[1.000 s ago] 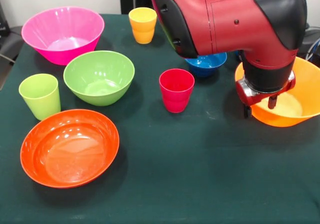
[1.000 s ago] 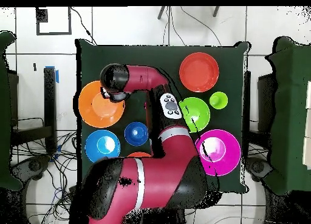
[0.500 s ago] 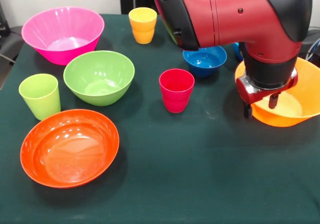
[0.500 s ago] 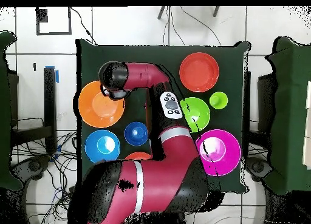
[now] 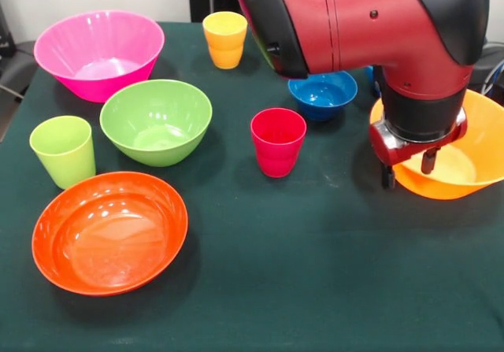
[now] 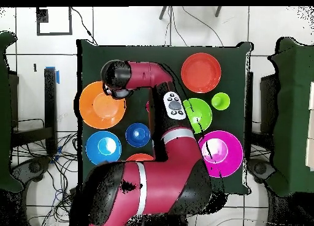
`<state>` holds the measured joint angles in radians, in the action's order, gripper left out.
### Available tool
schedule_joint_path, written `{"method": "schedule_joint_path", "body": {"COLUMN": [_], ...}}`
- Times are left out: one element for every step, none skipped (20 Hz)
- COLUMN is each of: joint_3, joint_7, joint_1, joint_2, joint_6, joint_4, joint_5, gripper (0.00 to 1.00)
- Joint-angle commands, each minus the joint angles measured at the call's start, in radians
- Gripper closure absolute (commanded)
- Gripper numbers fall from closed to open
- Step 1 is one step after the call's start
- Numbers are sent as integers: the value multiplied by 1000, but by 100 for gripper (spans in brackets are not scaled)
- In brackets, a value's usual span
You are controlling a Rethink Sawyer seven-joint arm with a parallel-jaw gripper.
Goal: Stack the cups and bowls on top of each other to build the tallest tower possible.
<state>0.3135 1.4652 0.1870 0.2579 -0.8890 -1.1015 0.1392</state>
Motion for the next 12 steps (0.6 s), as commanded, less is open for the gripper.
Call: {"method": "schedule_joint_path", "body": {"joint_3": [32, 31, 31, 29, 28, 27, 28, 28, 28, 30, 30, 31], "joint_7": [-55, -56, -58, -57, -61, -61, -64, -60, -61, -66, -70, -71], "joint_1": [26, 27, 29, 28, 30, 30, 31, 33, 32, 33, 32, 33], "joint_2": [-37, -39, -42, -44, -46, -46, -47, -47, -47, -48, -48, -47], "joint_6": [46, 47, 48, 44, 44, 45, 44, 47, 47, 45, 43, 47], "joint_4": [44, 46, 48, 50, 51, 49, 51, 48, 50, 50, 52, 50], "joint_5": [60, 61, 62, 63, 66, 68, 68, 67, 68, 69, 72, 73], "gripper": [0, 0, 0, 0, 0, 0, 0, 0, 0, 0, 0, 0]}}
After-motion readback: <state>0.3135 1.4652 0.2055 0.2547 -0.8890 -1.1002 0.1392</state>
